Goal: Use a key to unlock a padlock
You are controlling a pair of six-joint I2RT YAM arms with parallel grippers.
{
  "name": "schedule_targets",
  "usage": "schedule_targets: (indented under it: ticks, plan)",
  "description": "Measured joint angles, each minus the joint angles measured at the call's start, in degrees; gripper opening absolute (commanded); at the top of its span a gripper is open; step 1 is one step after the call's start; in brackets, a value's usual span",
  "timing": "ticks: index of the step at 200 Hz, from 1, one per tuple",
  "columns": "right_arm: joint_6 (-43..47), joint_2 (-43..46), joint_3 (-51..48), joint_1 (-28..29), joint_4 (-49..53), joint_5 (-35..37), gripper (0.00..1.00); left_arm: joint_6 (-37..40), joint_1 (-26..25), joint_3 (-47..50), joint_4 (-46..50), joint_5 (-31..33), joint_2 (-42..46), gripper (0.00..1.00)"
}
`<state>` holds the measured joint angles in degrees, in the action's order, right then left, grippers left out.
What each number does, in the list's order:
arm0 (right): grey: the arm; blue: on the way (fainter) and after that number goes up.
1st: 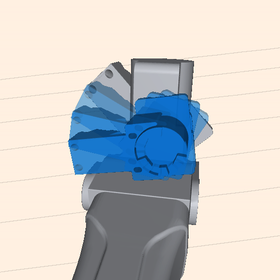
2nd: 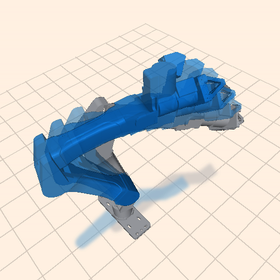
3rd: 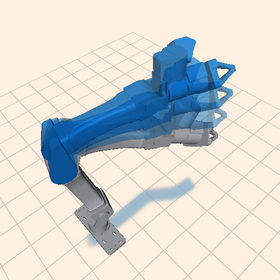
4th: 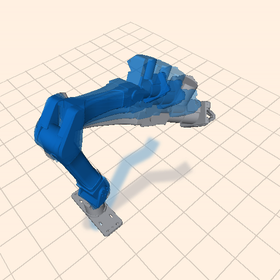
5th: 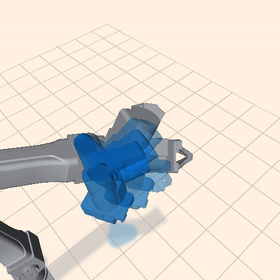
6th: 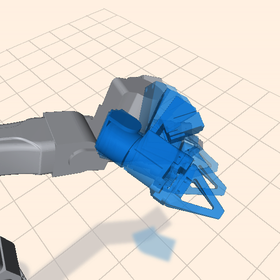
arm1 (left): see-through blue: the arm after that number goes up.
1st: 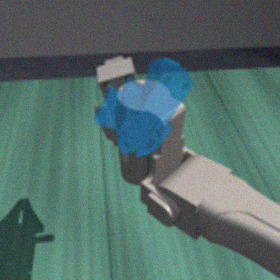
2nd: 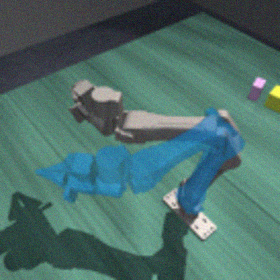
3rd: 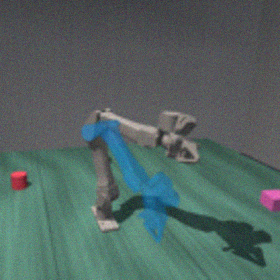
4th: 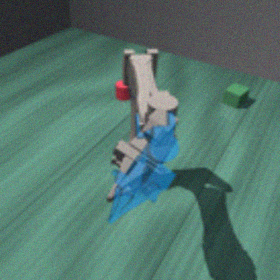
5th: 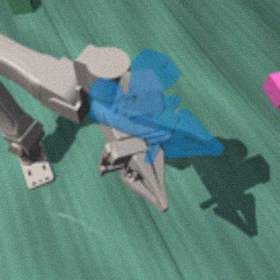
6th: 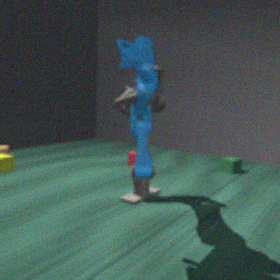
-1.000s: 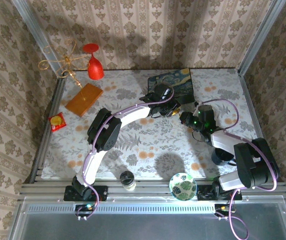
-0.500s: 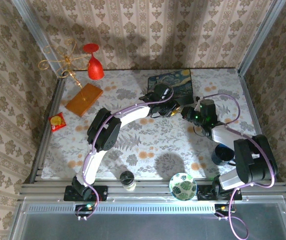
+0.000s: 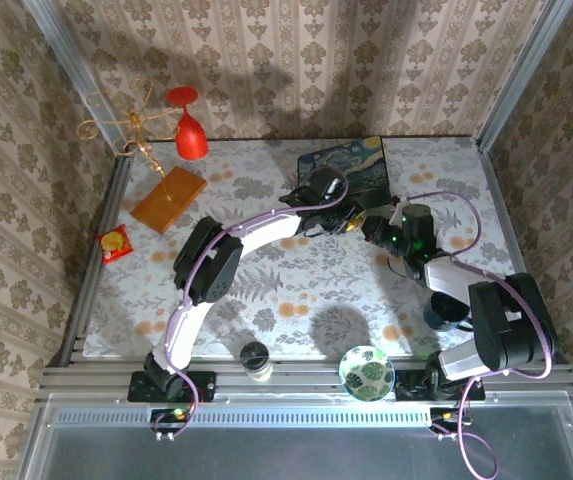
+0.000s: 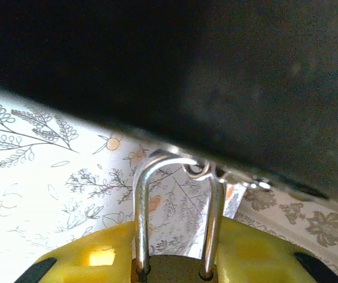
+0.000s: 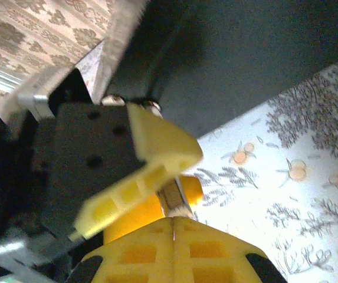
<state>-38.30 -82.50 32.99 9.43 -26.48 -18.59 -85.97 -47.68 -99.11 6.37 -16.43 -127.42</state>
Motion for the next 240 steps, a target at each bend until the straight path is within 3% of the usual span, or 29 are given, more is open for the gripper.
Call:
schedule_targets:
  ticks: [63, 117, 159, 174, 190, 240]
  plan:
    - [0.0, 7.5, -2.5, 0.0, 3.0, 1.7, 0.00, -1.2, -0.2, 2.2, -3.2, 1.3, 0.8, 0.00]
    - [1.2, 17.2, -1.3, 0.0, 15.0, 6.4, 0.00, 6.3, -1.7, 5.9, 1.0, 5.6, 2.5, 0.00]
    - [2.1, 21.1, -1.2, 0.0, 19.9, 8.3, 0.00, 11.6, -2.8, 5.7, 7.3, 9.1, 2.4, 0.11]
    - [2.2, 21.8, -1.2, 0.0, 20.7, 8.9, 0.00, 13.2, -3.1, 5.4, 8.9, 10.3, 1.8, 0.26]
    - [2.3, 22.2, -1.2, 0.0, 21.1, 9.2, 0.00, 14.3, -3.5, 5.0, 9.2, 11.3, 1.2, 0.50]
    - [2.4, 21.9, -1.2, 0.0, 21.6, 9.2, 0.00, 14.1, -3.2, 5.2, 7.6, 11.0, 1.0, 0.68]
